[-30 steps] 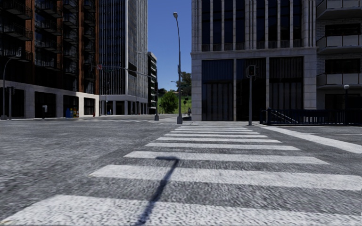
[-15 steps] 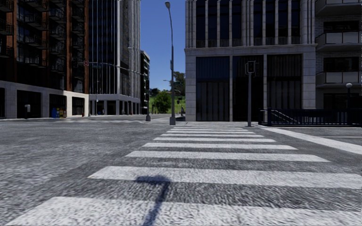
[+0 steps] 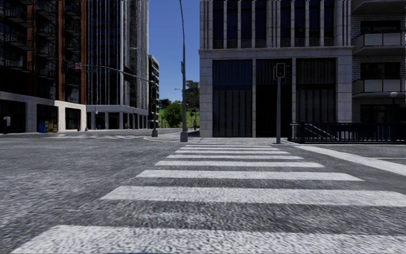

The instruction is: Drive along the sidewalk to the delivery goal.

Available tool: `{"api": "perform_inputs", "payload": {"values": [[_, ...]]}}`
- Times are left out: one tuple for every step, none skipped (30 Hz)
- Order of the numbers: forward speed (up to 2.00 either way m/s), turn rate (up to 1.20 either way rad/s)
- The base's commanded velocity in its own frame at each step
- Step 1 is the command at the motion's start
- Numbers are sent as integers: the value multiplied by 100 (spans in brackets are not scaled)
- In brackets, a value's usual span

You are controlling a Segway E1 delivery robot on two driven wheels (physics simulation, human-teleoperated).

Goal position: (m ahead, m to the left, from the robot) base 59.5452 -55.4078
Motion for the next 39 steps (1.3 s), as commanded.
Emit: {"api": "perform_inputs", "payload": {"values": [[200,-26],[200,-26],[200,-26],[200,-26],[200,-26],[200,-26],[200,-26],[200,-26],[200,-26],[200,-26],[200,-26],[200,-26],[200,-26],[200,-26],[200,-26],[200,-26],[200,-26],[200,-26],[200,-26],[200,-26],[200,-26],[200,-26],[200,-26],[200,-26],[200,-26],[200,-26],[200,-26],[200,-26],[200,-26],[200,-7],[200,0],[200,0],[200,0],[200,0],[200,0],[200,0],[200,0],[200,0],[200,0]]}}
